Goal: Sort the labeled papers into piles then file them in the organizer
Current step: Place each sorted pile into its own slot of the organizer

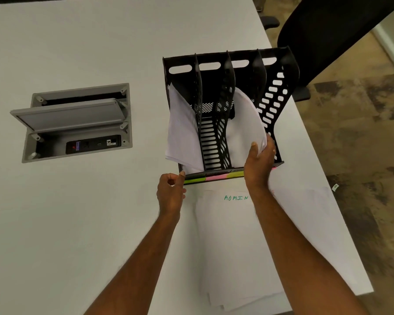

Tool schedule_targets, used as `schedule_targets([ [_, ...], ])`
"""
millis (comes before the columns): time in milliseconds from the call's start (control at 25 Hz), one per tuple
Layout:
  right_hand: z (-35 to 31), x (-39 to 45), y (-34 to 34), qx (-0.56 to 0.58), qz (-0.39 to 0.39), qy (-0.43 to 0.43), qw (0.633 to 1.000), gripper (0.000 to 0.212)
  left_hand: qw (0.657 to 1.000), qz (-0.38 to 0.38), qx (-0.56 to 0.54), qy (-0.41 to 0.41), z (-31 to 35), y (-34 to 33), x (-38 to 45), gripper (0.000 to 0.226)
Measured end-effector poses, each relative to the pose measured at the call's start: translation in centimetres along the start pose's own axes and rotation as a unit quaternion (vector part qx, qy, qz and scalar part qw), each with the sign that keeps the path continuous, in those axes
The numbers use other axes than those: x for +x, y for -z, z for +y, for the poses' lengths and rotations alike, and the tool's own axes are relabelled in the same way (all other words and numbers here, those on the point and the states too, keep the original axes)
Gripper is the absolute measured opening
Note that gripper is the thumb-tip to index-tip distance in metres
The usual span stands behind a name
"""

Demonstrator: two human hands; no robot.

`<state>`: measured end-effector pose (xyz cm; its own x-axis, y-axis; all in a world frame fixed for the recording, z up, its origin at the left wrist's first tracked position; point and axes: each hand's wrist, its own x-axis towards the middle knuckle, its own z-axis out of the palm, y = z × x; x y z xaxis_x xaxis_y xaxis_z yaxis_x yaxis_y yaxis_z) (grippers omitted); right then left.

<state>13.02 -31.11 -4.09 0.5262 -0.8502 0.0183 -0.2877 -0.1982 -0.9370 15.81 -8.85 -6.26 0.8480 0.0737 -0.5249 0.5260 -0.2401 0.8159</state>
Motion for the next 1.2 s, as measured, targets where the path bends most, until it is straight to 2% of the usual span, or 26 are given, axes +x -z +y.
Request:
schedule_targets([
  [160,0.4,-2.5,3.3,0.018,0.0,-0.013,1.0,0.04,0.999,0.0,0.03,0.045,-4.6,-0.1,-2.5,0.037],
  [320,4.9,-10.6,6.8,-0.011,-0.048,-0.029,0.998,0.034,0.979,-0.073,0.112,0.151,-9.5,-0.9,-6.1,0.035],
  [440,9.1,-17.8,8.6,-0.063,-0.122,-0.076,0.988,0.034,0.968,-0.114,0.084,0.209,-10.6,-1.1,-7.2,0.033],
  [520,11.1,-21.0,9.2,-0.095,-0.163,-0.113,0.976,0.038,0.953,-0.178,0.038,0.241,-10.4,-0.9,-7.5,0.026],
  [640,11.9,-21.8,9.5,-0.102,-0.199,-0.122,0.967,0.04,0.946,-0.237,0.072,0.208,-10.5,-0.9,-8.3,0.029],
  [720,11.8,-21.0,9.4,-0.086,-0.215,-0.134,0.964,0.038,0.952,-0.215,0.136,0.169,-10.5,-1.4,-8.7,0.032],
  [800,11.7,-20.3,9.5,-0.06,-0.223,-0.166,0.959,0.034,0.957,-0.184,0.136,0.178,-10.7,-1.7,-8.8,0.034],
  [960,11.6,-19.3,9.7,0.012,-0.221,-0.219,0.95,0.032,0.954,-0.199,0.139,0.177,-10.6,-2.1,-8.9,0.036],
  [1040,11.2,-19.1,9.8,0.046,-0.199,-0.219,0.954,0.037,0.958,-0.201,0.128,0.158,-10.3,-1.7,-9.1,0.037],
  [1200,9.9,-18.6,10.1,0.026,-0.074,-0.163,0.984,0.038,0.969,-0.218,0.053,0.102,-8.8,1.7,-8.5,0.033],
])
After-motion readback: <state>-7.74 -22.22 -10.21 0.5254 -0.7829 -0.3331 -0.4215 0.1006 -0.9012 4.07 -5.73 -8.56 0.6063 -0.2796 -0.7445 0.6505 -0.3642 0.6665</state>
